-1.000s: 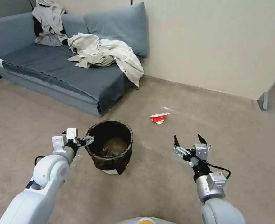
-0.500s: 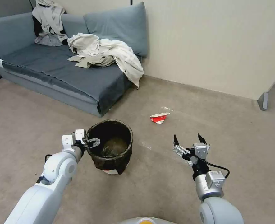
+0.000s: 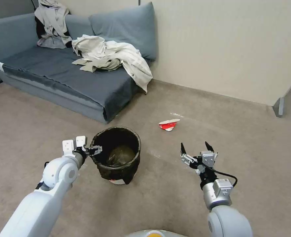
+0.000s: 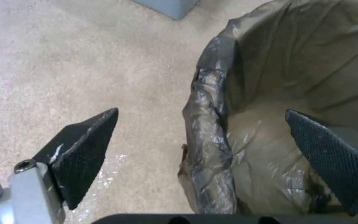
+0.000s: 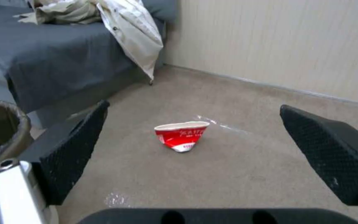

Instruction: Pick up the trash can from the floor.

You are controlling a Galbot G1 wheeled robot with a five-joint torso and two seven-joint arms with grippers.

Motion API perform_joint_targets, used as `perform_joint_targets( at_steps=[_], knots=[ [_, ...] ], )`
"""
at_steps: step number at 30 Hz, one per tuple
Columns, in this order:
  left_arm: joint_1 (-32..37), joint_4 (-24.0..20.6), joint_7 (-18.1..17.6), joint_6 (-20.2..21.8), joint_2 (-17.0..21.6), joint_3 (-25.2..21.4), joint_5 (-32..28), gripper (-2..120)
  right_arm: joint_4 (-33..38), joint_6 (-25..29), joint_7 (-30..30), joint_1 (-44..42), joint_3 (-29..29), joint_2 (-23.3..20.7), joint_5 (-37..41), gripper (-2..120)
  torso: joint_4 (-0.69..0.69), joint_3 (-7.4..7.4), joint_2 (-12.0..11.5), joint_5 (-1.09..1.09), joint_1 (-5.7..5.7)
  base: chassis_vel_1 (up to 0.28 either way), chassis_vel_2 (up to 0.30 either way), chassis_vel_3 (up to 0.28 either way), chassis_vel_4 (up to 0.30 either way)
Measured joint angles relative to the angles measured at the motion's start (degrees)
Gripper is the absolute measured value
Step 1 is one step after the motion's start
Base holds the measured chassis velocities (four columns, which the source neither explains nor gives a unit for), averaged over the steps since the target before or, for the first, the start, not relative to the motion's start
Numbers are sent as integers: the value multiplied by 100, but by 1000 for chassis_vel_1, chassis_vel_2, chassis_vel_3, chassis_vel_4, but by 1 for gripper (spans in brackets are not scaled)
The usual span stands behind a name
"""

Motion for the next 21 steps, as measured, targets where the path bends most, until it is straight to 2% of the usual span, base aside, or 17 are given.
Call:
perform_joint_targets(
  at_steps=[9, 21],
  knots=[
    [-42, 128, -102, -2, -62, -13, -261, 100, -1, 1, 3, -2, 15, -34, 35, 100, 0, 0, 0, 0, 0, 0, 0, 0, 0],
    [25, 215, -115, -7, -178, -1, -273, 97, -7, 1, 10, 22, 38, -114, 112, 100, 1, 0, 0, 0, 0, 0, 0, 0, 0]
  ],
)
